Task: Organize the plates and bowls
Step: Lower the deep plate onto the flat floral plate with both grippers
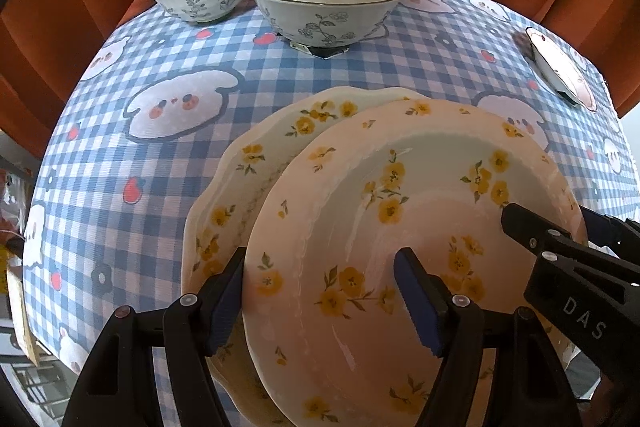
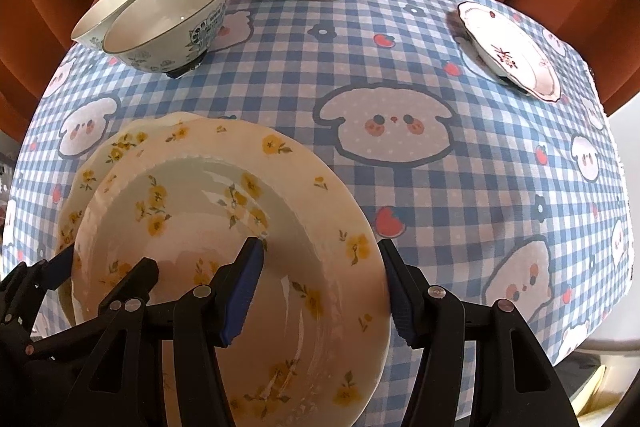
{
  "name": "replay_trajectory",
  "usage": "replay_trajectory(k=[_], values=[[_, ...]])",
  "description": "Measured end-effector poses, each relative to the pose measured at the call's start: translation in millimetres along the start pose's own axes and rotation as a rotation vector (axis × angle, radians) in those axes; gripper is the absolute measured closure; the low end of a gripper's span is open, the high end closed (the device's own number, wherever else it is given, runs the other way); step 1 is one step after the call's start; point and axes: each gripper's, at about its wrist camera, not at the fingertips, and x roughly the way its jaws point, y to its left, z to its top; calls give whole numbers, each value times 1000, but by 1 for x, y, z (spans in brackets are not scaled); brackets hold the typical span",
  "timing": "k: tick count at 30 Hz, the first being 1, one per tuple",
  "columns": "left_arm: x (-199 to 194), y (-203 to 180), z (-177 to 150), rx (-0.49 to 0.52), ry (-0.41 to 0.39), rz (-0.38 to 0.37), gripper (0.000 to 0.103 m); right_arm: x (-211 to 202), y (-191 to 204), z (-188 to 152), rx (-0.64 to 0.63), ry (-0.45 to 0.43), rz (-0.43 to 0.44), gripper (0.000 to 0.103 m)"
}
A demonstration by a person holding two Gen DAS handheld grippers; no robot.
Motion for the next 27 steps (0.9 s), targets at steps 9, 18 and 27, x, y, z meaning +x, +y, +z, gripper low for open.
replay_trajectory(k=[9,18,27], values=[[-2,-3,-5,5,-12,48,28,-2,-3,-4,9,-30,8,48],[-4,-7,-5,16,-19,79,28,-25,-14,-23,55,-59,-5,66],[-9,-3,-10,52,-19,54,28,-27,-11,-28,62,-60,-11,71]])
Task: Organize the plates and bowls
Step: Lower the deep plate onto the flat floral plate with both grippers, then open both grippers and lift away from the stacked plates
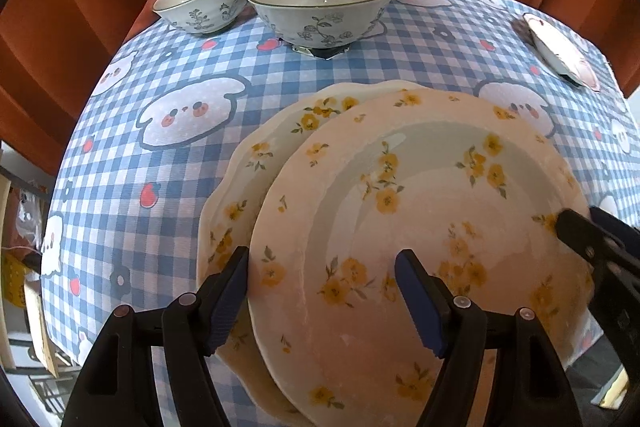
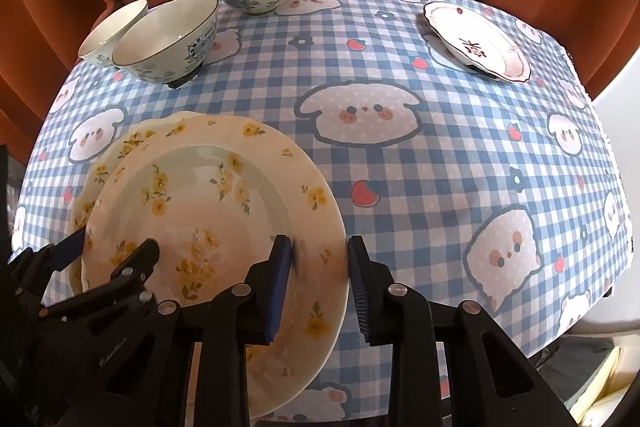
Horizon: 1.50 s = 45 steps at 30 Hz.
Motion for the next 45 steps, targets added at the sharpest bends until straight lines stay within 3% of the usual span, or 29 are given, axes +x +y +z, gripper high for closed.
replay_trajectory(k=[7,14,21,28,32,45], values=[[-16,12,-2,-11,-33,-17,28,10,8,6,-15,6,0,70],[-16,23,0,-38,-17,0,26,19,24,13,-51,18,24,68],[-14,23,-1,-33,2,4,26,21,31,13,-61,14,-5,66],[-20,23,-3,-28,5,-31,23,14,27,9,-25,15,18,62],[-32,20,-2,-7,-22,-39,23,2,28,4,-12,8,46,51],[-59,-8,19,-13,-124,-34,17,-28,-9,16,20,-93,76,38]])
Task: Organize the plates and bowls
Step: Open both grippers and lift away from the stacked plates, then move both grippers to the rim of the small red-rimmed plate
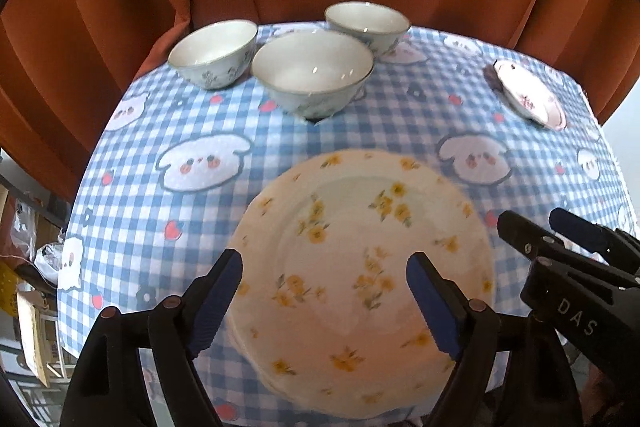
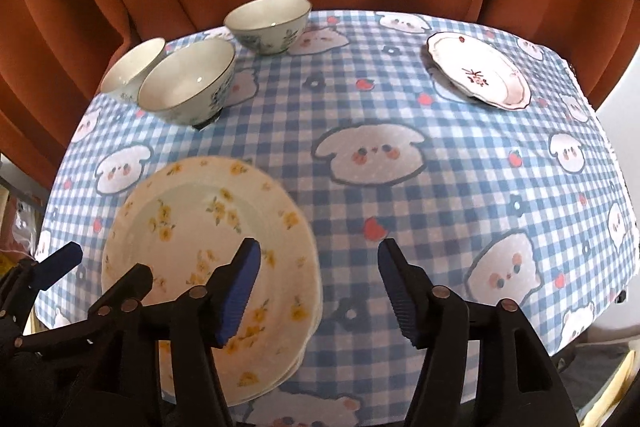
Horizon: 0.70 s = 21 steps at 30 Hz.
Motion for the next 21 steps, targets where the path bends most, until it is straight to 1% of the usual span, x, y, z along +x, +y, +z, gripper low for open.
replay_trajectory(k=[10,21], values=[[0,-61,25,-31,-15,10,16,-4,-54,28,-25,-9,19,38],[16,-137,55,-6,-21,4,14,-2,-137,58,18,-18,28,36]])
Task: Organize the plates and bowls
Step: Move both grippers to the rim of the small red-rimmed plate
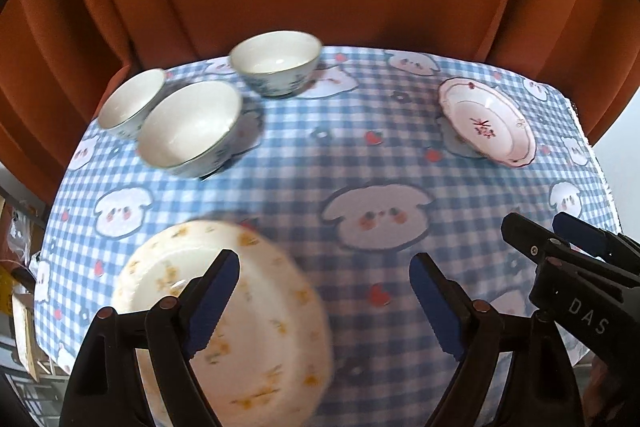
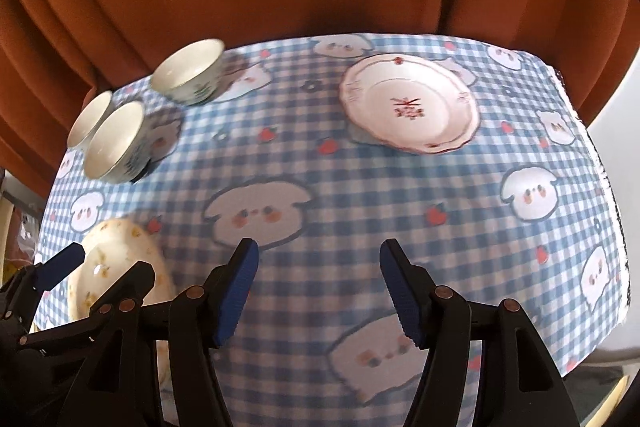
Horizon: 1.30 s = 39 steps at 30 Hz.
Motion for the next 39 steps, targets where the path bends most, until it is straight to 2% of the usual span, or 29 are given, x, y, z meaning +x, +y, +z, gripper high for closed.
replay_trajectory(k=[14,18,23,27,29,31,39], values=[[32,-102,47,-26,-36,15,14,15,-108,59,19,-40,1,34],[47,-122,68,-40,-50,40,14,27,-134,81,16,-39,36,34],[69,-136,89,-59,-52,67,14,47,-147,105,-11,-62,53,34],[90,-143,104,-67,-32,73,15,72,-154,122,-21,-42,93,33],[102,-147,112,-73,-30,67,15,81,-156,127,-23,-48,93,23],[113,-151,118,-80,-22,57,15,90,-160,133,-20,-55,102,18],[157,-163,135,-98,12,75,16,138,-180,152,12,-17,77,17]])
